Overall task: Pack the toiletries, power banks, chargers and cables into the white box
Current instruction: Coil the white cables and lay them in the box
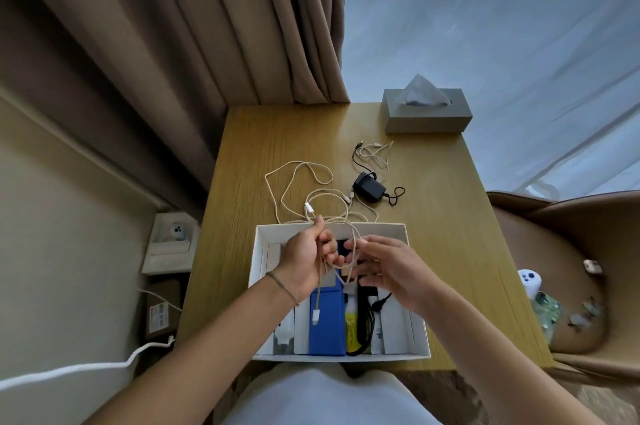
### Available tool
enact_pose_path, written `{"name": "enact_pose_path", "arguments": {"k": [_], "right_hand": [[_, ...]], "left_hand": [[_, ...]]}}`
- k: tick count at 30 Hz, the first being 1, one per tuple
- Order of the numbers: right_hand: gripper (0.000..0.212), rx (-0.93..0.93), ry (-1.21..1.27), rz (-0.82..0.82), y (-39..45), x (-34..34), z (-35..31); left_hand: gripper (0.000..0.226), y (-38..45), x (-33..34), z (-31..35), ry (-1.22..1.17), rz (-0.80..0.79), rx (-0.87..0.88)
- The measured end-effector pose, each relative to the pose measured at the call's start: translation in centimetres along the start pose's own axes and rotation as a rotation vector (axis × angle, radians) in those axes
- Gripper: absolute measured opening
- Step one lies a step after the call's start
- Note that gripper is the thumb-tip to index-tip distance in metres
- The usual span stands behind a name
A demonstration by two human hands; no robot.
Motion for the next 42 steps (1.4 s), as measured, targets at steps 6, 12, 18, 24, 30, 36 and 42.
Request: {"name": "enact_pose_path", "arguments": {"k": [6,12,18,24,30,36,42], "right_hand": [[0.012,0.008,-0.165,0.109,0.2,-1.3,1.1],[0.016,0.027,-0.566,0.313,0.5,-3.4,2.1],[0.016,-0.032,-1.219,0.438,0.2,-3.5,1.9],[0.023,-0.169,-1.201,0.546,-0.9,-3.8,0.9],[0.019,-0.194,-1.160,0.544,-1.3,-4.4,1.3],[0.018,-0.228,-1.108,0.535,-0.8,-4.1,1.8],[0.019,-0.271,-1.093,0.525,-0.1,-3.9,0.3]], "left_hand": [[0.040,0.1,-1.4,-3.2,0.028,0.160,-0.106],[0.026,1.1,-1.8,-5.6,0.867,0.170,-0.100],[0.025,3.2,-2.2,-6.9,1.071,0.147,-0.133],[0.017,4.3,-2.3,-8.0,1.020,0.164,-0.163],[0.025,4.3,-1.4,-7.4,1.407,0.083,-0.024],[0.033,2.6,-0.6,-6.3,1.720,0.005,0.051],[0.031,1.0,0.7,-3.7,1.784,-0.042,0.270]]}}
Point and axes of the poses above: each hand's wrist, its own y-axis towards the middle knuckle, its own x-axis out of the palm, z = x × y, the point moved 5 cm from there along y, towards the middle knuckle, and after that the axes turned 12 degrees about -y, right-handed, at the moved point
